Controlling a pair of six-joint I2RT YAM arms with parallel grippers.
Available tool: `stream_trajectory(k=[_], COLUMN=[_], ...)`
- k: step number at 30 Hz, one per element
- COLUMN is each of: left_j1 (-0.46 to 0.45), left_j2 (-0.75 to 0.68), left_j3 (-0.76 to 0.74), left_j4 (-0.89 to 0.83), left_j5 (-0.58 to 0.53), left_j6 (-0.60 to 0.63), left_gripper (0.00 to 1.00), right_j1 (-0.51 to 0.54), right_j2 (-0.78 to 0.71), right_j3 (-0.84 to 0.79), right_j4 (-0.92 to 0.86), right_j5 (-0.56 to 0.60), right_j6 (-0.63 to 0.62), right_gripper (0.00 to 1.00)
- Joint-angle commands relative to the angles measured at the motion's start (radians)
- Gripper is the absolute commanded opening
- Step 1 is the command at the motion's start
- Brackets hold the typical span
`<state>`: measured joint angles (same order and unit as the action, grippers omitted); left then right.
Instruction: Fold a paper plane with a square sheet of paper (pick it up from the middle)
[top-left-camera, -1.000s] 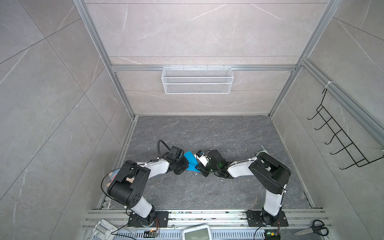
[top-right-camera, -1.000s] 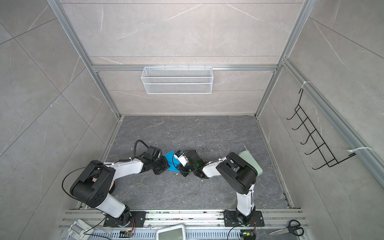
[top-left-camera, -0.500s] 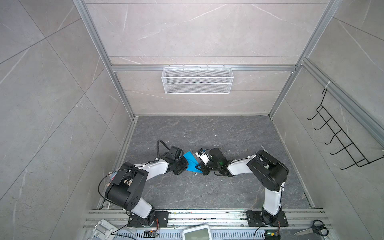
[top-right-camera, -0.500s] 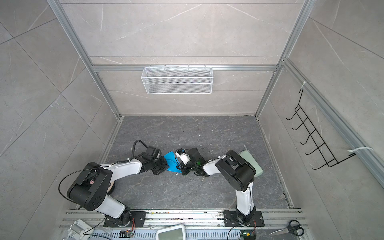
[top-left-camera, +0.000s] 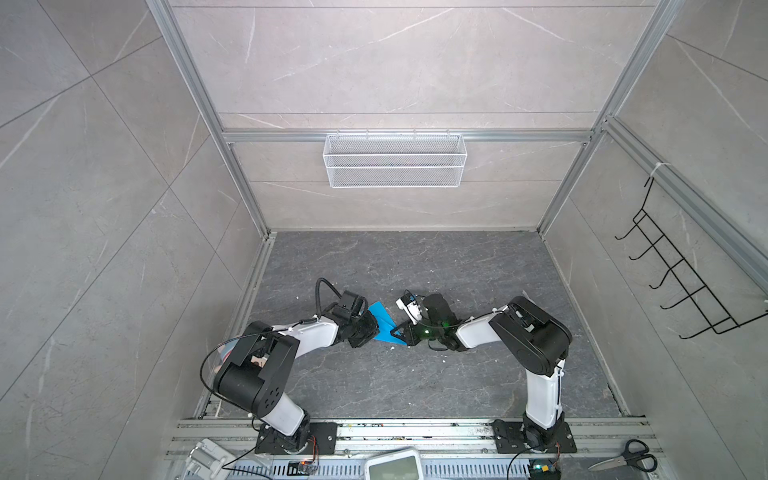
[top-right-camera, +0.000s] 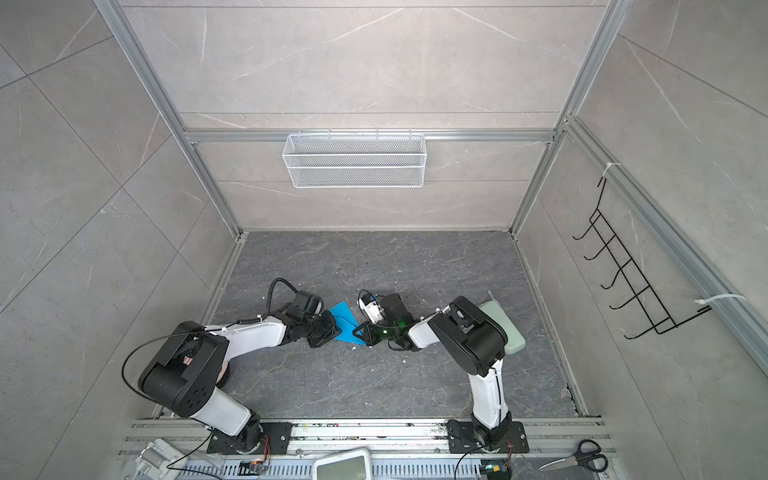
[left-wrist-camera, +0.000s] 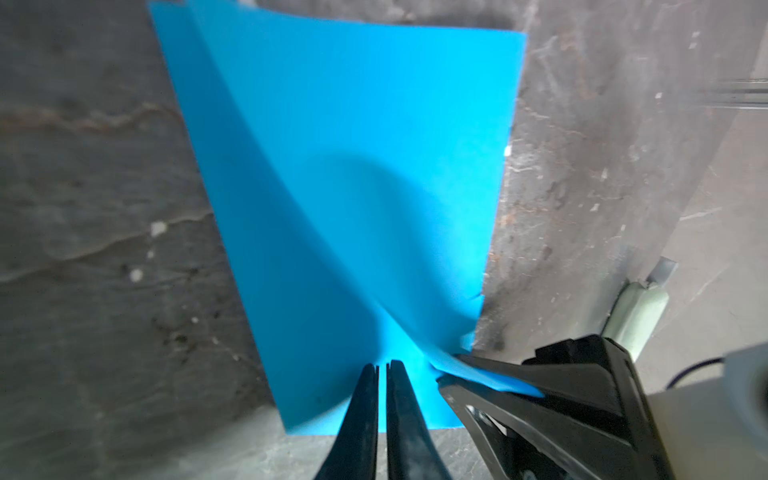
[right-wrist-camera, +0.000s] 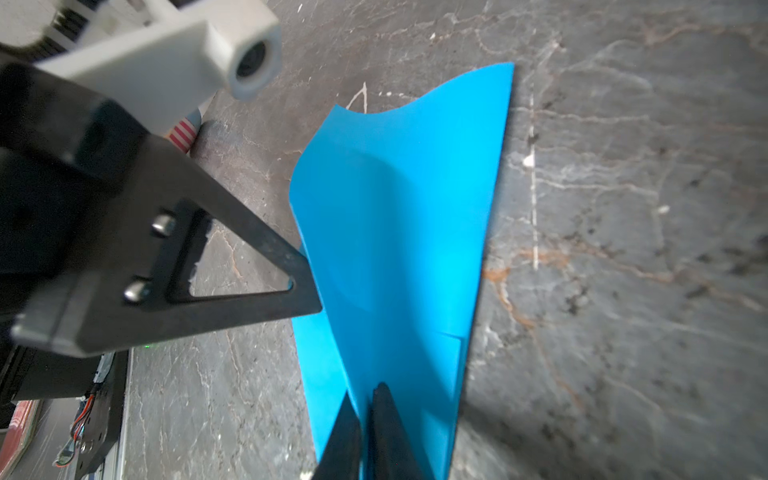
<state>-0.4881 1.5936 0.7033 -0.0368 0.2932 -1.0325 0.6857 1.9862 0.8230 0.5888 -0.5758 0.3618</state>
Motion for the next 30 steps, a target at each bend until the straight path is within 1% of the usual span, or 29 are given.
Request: stream_trajectory(k=[1, 6, 15, 17, 22, 30], left_j1=[0.006, 0.005, 0.004, 0.004, 0.004, 0.004], left_j2=[0.021, 0.038, 0.040, 0.039, 0.038, 0.028], left_j3=[0.031, 0.030, 0.009, 0.009, 0.007, -0.002], left_j4=[-0.011, -0.041, -0.054, -0.054, -0.054, -0.054], left_j5=[0.016, 0.003, -0.012, -0.011, -0.012, -0.018], left_j6=[0.011, -0.003, -0.037, -0.037, -0.037, -0.038], left_gripper=[0.10, 0.09, 0.08, 0.07, 0.08, 0.08], right_j1=[-0.002, -0.002, 0.002, 0.005, 0.005, -0.009], right_j2=[-0.014, -0.038, -0.071, -0.072, -0.069, -0.053], right_j3=[0.011, 0.018, 0.052, 0.061, 0.065, 0.040], right_j4=[-0.078, -0.137, -0.211, -0.228, -0.237, -0.168], right_j5=[0.011, 0.035, 0.059, 0.072, 0.060, 0.025], right_j6=[-0.048, -0.082, -0.075, -0.081, -0.060, 0.046], right_gripper=[0.13, 0.16, 0.17, 0.16, 0.08, 0.03])
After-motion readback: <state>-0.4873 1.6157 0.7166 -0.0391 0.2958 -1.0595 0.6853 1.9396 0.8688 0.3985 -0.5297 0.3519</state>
